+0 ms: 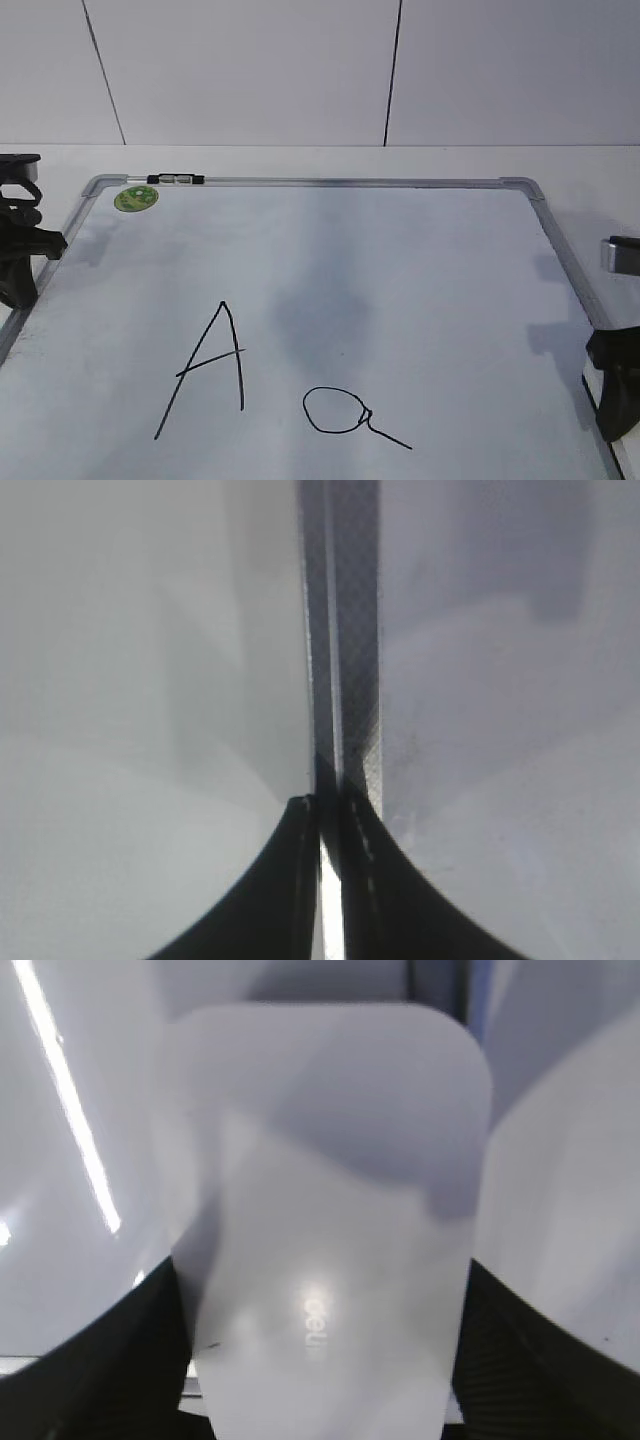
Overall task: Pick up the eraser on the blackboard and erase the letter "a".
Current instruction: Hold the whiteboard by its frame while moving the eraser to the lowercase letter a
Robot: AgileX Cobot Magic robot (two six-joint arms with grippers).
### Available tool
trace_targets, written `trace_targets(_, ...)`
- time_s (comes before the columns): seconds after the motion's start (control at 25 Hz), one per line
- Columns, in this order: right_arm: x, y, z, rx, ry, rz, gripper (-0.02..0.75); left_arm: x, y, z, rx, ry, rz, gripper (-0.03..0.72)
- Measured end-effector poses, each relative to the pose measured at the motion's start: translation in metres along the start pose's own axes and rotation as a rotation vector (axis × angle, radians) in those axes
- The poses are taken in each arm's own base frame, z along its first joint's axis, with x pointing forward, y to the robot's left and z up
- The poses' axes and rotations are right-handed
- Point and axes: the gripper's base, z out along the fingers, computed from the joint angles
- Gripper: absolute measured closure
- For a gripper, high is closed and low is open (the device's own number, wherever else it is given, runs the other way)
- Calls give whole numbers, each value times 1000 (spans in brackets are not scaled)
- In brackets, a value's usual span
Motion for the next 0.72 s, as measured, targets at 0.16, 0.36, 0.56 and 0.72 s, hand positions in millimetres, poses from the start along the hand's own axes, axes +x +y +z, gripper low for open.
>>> trace_targets(0.16,-10,2,-22,7,-16,-14,194,0,0,0,1,0,-1,670)
trace_targets(0.36,-24,10,-50,1,-100,-38,194,0,0,0,1,0,-1,670)
trace_targets(0.56,-27,47,-58,1,-145,-174,194,0,0,0,1,0,-1,670)
trace_targets(0.72,-26,83,-40,16,-104,-288,194,0,0,0,1,0,-1,670)
